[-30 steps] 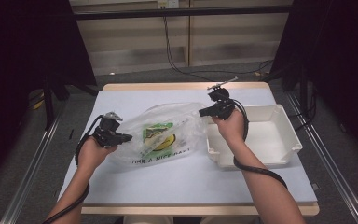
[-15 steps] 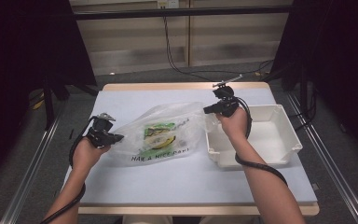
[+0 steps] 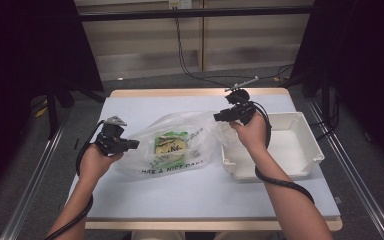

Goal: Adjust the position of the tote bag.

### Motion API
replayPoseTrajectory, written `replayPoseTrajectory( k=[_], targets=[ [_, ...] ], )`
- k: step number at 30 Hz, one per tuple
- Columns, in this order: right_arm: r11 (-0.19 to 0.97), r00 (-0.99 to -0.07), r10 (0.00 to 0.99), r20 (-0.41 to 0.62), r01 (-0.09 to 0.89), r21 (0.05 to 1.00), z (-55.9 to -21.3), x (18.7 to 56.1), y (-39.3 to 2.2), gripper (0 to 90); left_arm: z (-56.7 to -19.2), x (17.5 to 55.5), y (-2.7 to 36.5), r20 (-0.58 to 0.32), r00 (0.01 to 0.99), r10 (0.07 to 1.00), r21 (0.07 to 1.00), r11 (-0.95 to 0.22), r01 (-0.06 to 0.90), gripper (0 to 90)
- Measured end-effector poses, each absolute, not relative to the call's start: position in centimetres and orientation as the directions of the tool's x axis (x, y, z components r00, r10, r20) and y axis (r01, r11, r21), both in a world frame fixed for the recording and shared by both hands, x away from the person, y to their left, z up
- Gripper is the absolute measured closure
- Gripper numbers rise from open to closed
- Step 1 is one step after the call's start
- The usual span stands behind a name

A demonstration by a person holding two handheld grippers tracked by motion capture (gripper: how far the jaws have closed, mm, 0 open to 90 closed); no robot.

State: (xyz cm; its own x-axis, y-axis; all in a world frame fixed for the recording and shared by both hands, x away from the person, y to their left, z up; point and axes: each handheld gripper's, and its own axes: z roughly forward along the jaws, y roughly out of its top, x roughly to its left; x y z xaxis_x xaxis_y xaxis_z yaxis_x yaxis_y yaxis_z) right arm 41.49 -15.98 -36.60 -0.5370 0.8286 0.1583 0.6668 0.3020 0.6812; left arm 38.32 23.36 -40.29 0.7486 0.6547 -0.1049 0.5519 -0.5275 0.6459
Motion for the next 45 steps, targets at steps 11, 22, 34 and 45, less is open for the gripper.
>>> replayPoseTrajectory(
  k=[11,22,34,45],
  targets=[
    [0.374,-0.624,0.766,0.155,0.628,0.682,-36.2,39.6,-13.4,79.2,-40.4,38.5,22.1,-0.135,0.768,0.626,0.655,-0.526,0.543,90.0],
    [0.386,-0.633,0.763,0.128,0.607,0.695,-35.8,39.0,-11.6,69.1,-40.5,38.7,21.3,-0.129,0.778,0.615,0.648,-0.542,0.536,90.0],
    [0.471,-0.72,0.679,0.144,0.578,0.666,-37.3,37.8,-7.7,70.8,-41.0,39.4,20.6,-0.15,0.778,0.61,0.644,-0.536,0.545,90.0],
    [0.505,-0.745,0.651,0.147,0.569,0.649,-40.9,37.9,-2.5,54.8,-41.7,40.3,19.6,-0.149,0.772,0.617,0.645,-0.531,0.549,89.3]
  ],
)
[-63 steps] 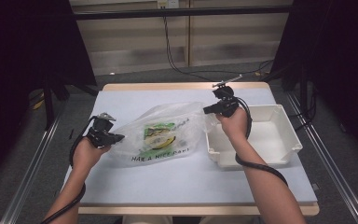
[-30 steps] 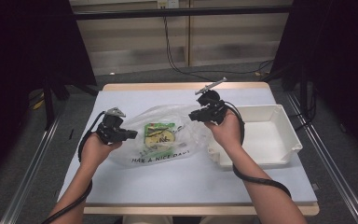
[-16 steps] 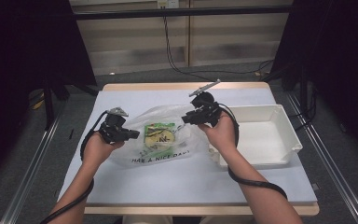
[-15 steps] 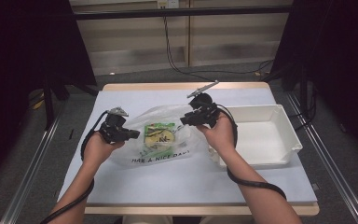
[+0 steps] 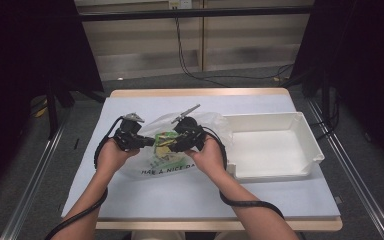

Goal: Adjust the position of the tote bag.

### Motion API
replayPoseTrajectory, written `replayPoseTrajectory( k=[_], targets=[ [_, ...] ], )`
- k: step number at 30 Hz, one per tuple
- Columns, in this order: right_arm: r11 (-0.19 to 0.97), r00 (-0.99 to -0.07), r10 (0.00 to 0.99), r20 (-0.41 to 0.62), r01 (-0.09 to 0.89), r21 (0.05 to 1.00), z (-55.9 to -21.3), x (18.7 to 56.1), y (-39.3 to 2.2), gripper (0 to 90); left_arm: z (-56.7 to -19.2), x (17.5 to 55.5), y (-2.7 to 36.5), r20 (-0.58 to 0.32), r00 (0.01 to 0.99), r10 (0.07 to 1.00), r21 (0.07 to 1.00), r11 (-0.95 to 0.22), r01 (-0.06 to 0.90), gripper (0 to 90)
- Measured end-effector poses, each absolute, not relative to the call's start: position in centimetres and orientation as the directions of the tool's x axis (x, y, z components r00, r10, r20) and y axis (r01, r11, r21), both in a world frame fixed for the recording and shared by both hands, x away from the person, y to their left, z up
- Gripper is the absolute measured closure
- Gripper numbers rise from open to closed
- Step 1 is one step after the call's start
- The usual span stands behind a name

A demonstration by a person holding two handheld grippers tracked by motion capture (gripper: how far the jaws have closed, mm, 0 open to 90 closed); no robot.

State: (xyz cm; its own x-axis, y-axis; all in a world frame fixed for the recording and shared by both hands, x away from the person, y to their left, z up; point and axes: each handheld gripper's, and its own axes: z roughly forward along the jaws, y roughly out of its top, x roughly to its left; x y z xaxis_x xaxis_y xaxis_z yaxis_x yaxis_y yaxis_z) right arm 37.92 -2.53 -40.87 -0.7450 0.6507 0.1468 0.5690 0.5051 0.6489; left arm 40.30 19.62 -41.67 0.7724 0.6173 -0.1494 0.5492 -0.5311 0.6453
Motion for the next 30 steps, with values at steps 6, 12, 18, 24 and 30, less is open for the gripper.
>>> replayPoseTrajectory(
  k=[6,12,18,24,30],
  targets=[
    [0.468,-0.707,0.689,0.158,0.601,0.648,-43.3,39.8,-0.9,38.7,-42.1,40.3,20.0,-0.162,0.768,0.619,0.631,-0.534,0.563,90.0],
    [0.503,-0.696,0.712,0.096,0.601,0.621,-45.0,40.6,-0.6,33.3,-42.4,40.5,20.5,-0.162,0.774,0.612,0.614,-0.552,0.564,90.0],
    [0.521,-0.706,0.698,0.12,0.616,0.591,-45.7,39.7,-1.4,70.1,-41.8,40.7,20.1,-0.145,0.766,0.627,0.643,-0.529,0.554,87.2],
    [0.563,-0.752,0.646,0.129,0.584,0.584,-45.6,38.1,-1.8,90.0,-41.7,40.9,19.2,-0.102,0.767,0.633,0.654,-0.538,0.531,86.1],
    [0.562,-0.774,0.609,0.171,0.573,0.597,-45.5,35.8,-2.6,90.0,-42.8,41.4,18.7,-0.102,0.753,0.65,0.635,-0.54,0.552,87.8]
  ],
)
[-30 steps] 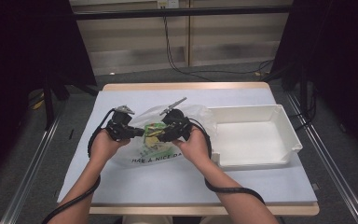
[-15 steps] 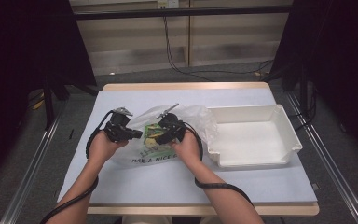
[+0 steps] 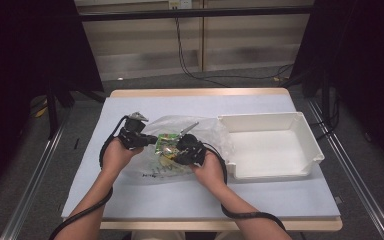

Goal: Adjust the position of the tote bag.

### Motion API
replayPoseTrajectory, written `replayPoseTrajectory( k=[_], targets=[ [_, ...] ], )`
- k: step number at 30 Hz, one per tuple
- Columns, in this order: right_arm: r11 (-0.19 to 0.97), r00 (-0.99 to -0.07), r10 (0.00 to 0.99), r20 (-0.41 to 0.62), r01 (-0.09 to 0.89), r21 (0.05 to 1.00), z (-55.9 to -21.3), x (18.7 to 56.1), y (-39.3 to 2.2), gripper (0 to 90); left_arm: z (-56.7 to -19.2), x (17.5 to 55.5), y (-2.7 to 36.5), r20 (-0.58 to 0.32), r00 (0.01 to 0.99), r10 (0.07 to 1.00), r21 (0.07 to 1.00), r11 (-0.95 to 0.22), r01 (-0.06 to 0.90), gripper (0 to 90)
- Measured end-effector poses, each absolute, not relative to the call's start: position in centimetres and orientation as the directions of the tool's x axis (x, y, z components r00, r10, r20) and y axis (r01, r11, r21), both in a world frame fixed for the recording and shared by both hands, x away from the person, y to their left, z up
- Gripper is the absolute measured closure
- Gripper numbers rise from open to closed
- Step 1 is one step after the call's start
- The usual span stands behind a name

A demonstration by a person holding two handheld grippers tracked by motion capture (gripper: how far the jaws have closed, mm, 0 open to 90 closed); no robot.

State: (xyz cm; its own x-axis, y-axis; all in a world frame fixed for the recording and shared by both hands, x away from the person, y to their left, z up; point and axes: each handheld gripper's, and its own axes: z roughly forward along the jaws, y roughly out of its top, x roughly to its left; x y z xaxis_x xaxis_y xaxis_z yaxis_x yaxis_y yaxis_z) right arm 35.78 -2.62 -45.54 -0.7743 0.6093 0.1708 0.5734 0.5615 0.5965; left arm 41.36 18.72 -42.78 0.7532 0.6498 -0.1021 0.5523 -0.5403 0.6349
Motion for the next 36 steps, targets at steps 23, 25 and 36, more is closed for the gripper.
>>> replayPoseTrajectory(
  k=[23,25,36],
  targets=[
    [0.591,-0.801,0.562,0.207,0.564,0.576,-47.2,33.1,-3.9,90.0,-45.3,43.2,17.5,-0.191,0.681,0.707,0.561,-0.49,0.667,63.4],
    [0.593,-0.801,0.565,0.2,0.562,0.577,-47.1,33.1,-3.9,90.0,-45.7,43.3,17.4,-0.188,0.677,0.712,0.551,-0.494,0.673,61.8],
    [0.57,-0.787,0.571,0.235,0.585,0.577,-46.3,33.2,-4.4,80.8,-45.6,42.7,16.9,-0.218,0.676,0.704,0.537,-0.492,0.685,85.1]
  ],
)
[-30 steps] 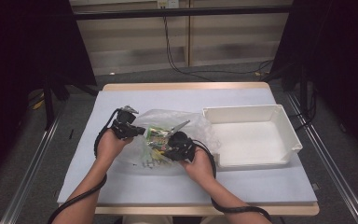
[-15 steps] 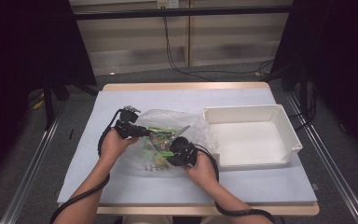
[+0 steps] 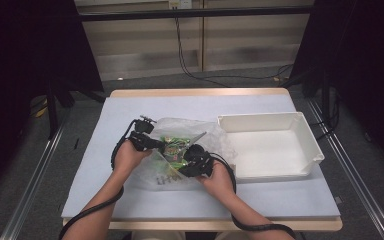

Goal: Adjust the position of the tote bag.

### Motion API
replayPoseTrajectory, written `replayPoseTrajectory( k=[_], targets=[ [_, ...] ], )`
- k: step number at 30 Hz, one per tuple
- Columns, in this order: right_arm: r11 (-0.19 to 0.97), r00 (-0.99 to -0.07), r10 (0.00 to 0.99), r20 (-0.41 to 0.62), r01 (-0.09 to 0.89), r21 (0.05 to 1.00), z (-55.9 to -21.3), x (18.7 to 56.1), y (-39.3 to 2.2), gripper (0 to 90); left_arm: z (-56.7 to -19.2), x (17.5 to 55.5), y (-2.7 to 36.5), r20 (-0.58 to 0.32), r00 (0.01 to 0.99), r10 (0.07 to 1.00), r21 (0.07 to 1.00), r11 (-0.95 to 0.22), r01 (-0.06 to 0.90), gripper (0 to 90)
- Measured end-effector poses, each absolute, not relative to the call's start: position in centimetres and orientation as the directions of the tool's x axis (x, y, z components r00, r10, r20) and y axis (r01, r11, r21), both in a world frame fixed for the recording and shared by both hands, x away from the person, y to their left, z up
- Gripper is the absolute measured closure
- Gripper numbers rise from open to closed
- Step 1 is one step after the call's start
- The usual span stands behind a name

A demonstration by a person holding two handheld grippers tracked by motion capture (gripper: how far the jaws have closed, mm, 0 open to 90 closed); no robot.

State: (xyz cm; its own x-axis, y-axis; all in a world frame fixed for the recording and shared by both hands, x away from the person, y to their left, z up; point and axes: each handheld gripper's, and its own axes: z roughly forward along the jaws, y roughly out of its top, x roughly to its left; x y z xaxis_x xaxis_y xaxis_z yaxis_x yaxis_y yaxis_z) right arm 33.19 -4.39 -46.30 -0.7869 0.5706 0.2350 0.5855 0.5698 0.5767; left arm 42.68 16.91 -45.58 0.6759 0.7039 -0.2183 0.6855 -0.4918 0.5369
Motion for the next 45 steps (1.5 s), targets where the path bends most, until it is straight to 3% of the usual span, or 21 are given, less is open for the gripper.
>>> replayPoseTrajectory(
  k=[6,14,20,27,34,35,37,39,41,45],
  targets=[
    [0.549,-0.775,0.6,0.197,0.578,0.603,-44.3,33.2,-4.7,59.1,-44.7,41.6,17.2,-0.24,0.688,0.685,0.609,-0.446,0.656,87.9],
    [0.506,-0.745,0.652,0.137,0.563,0.653,-41.8,34.5,-4.7,34.5,-42.0,39.3,17.3,-0.142,0.784,0.604,0.694,-0.505,0.514,88.2],
    [0.489,-0.715,0.69,0.115,0.577,0.654,-41.2,35.8,-5.5,25.2,-41.3,38.4,18.1,-0.114,0.809,0.577,0.716,-0.517,0.47,88.5],
    [0.464,-0.691,0.699,0.182,0.632,0.621,-41.6,37.3,-6.8,20.6,-40.9,38.1,18.6,-0.111,0.832,0.543,0.741,-0.512,0.434,88.5],
    [0.469,-0.706,0.657,0.265,0.657,0.59,-42.4,38.0,-6.8,24.7,-40.4,38.0,19.0,-0.144,0.845,0.515,0.775,-0.473,0.42,88.5],
    [0.47,-0.709,0.65,0.274,0.659,0.588,-42.4,38.1,-6.9,29.8,-40.3,38.0,19.1,-0.144,0.847,0.512,0.781,-0.467,0.415,88.5],
    [0.471,-0.717,0.624,0.311,0.662,0.583,-42.3,38.1,-6.9,51.6,-40.3,37.9,19.1,-0.15,0.844,0.515,0.782,-0.461,0.42,88.4],
    [0.477,-0.727,0.602,0.33,0.659,0.581,-42.0,38.0,-6.8,63.4,-40.3,38.0,19.1,-0.141,0.84,0.523,0.781,-0.463,0.419,88.4],
    [0.484,-0.749,0.574,0.332,0.637,0.6,-41.7,37.9,-6.8,71.5,-40.3,38.1,19.4,-0.142,0.837,0.528,0.782,-0.459,0.422,87.7],
    [0.546,-0.782,0.564,0.265,0.594,0.591,-40.7,37.4,-6.8,74.5,-39.4,38.6,20.0,-0.164,0.819,0.55,0.811,-0.397,0.429,87.2]
  ],
)
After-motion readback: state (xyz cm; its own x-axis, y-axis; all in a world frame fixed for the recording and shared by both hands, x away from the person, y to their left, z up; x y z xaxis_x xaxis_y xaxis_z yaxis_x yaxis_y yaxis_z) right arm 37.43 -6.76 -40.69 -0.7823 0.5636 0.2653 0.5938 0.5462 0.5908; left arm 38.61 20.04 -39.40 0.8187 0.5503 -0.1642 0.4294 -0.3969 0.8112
